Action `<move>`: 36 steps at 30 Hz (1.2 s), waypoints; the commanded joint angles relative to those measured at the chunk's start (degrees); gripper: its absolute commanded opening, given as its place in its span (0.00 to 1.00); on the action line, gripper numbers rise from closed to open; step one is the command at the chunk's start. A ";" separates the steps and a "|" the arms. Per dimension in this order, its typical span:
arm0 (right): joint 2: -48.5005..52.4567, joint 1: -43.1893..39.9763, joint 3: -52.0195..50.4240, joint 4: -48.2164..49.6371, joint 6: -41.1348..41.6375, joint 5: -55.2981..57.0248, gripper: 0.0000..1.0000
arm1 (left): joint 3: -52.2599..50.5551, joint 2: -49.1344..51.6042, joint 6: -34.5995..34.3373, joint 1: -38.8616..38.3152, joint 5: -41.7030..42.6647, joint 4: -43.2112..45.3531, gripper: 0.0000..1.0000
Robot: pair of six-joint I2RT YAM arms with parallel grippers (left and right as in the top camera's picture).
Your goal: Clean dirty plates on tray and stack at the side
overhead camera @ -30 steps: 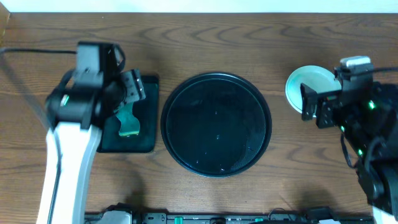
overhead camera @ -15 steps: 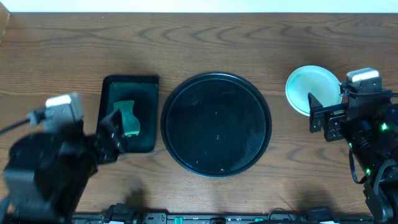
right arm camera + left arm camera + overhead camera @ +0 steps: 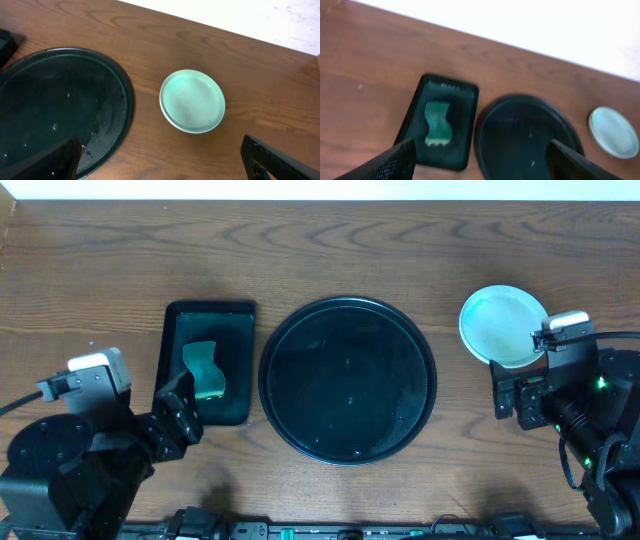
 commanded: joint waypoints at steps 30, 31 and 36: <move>0.02 0.55 0.87 -0.79 -0.09 -0.33 0.99 | 0.59 0.26 0.76 -0.17 -0.28 -10.25 0.83; 0.04 0.55 0.87 -0.81 1.18 -1.11 0.99 | 0.59 0.26 0.76 -0.17 -0.28 -10.25 0.83; 0.04 0.55 0.87 -0.85 2.21 -4.57 0.99 | 0.59 0.26 0.76 -0.17 -0.28 -10.25 0.83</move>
